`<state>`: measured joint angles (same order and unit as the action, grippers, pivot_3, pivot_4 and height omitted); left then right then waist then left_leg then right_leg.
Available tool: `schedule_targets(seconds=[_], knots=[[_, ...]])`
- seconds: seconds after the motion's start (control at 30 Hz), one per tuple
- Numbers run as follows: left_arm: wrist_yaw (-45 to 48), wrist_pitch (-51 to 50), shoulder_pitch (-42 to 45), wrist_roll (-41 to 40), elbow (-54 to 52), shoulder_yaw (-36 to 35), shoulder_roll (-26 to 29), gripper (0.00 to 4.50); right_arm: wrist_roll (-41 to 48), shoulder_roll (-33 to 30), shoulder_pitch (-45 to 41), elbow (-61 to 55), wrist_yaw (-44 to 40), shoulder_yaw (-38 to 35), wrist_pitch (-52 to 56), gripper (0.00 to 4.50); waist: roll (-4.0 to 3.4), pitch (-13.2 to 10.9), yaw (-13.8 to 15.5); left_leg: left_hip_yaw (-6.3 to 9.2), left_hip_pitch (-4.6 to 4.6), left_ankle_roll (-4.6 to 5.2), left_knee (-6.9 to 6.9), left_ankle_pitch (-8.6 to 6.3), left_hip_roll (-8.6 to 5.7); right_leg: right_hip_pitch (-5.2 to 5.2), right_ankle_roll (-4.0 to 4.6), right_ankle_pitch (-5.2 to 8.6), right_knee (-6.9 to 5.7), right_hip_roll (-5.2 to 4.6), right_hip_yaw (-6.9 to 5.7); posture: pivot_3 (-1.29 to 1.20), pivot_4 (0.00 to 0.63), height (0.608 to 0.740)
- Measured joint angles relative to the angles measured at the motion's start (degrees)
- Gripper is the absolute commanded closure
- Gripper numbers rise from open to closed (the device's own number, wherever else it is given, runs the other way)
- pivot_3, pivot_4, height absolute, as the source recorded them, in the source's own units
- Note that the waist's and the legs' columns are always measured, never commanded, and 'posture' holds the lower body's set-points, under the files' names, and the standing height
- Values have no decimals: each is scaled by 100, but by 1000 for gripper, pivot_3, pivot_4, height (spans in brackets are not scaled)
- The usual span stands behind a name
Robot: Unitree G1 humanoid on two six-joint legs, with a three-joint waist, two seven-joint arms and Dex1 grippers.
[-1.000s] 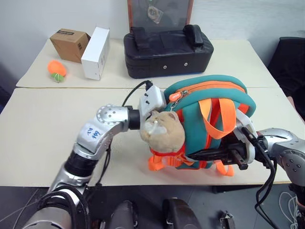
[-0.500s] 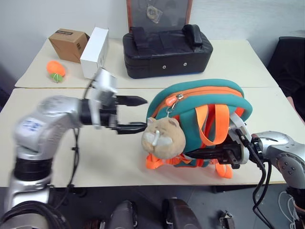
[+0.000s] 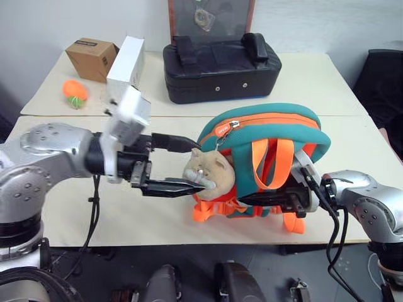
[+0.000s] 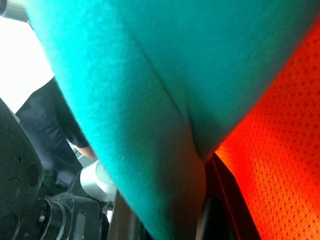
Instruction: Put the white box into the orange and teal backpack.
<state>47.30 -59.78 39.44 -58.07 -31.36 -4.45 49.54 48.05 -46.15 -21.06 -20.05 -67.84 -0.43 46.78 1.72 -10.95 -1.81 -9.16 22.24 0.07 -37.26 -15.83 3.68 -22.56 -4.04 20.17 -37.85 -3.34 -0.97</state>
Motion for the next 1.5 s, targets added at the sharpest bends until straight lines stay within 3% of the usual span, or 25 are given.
schedule_targets(seconds=[0.1, 0.2, 0.43, 0.6, 0.87, 1.07, 1.23, 1.5], knots=[[-72, 319, 1, 519, 35, 378, -159, 202, 44, 1, -69, 10, 15, -1, 86, 4500, 0, 0, 23, 1, 2, 0, -2, 0, -1, 0, 1, 0, 1, -1, 1, 0, 150, 740], [-161, 404, 6, 590, 175, 430, -515, 770, 52, 2, -79, 12, 47, -3, 95, 4500, 0, 0, 27, 1, 4, 4, -4, -2, -2, 2, 0, 0, 3, -5, 0, 0, 150, 740], [11, 265, 5, 273, 323, 230, -553, 2935, 52, 64, -30, 8, 151, -7, 81, 4500, 0, 0, 21, 2, 4, 4, -4, -2, 0, 1, 0, 0, 1, -5, -2, 0, 150, 740], [240, 167, 22, 0, 363, 89, -351, 4048, 48, 81, 2, 8, 224, -7, 74, 4500, 0, 0, 16, 2, 3, 3, -4, -1, 0, 0, 1, 0, 1, -5, -2, 0, 150, 740], [852, 119, 618, -208, 1075, -86, 165, 4149, 53, 161, 58, 17, 330, -56, 61, 4500, 0, 0, 17, 0, 3, 2, -2, -1, -1, -2, 1, 0, 3, -3, -3, 0, 150, 740], [1687, 664, 943, 592, 2137, -83, 967, 4149, 59, 154, 506, 20, 264, -274, -63, 4500, 0, 0, 9, -8, 4, 2, 6, -1, -1, -9, 2, 1, 4, -2, -3, 0, 150, 740], [2470, 1255, 152, 1261, 2264, 92, 1553, 4149, 181, 121, 826, -30, 194, -501, -68, 4500, 0, 0, 4, -14, 4, 2, 9, -2, 2, -13, 4, 2, 2, -3, 3, 0, 150, 740], [2715, 2022, -758, 2046, 2045, 241, 1655, 4149, 611, 121, 898, -99, 85, -743, -33, 4500, 0, 0, 15, -13, 5, 5, 11, -4, 2, -14, 6, 3, 3, -6, 3, 0, 150, 740]])
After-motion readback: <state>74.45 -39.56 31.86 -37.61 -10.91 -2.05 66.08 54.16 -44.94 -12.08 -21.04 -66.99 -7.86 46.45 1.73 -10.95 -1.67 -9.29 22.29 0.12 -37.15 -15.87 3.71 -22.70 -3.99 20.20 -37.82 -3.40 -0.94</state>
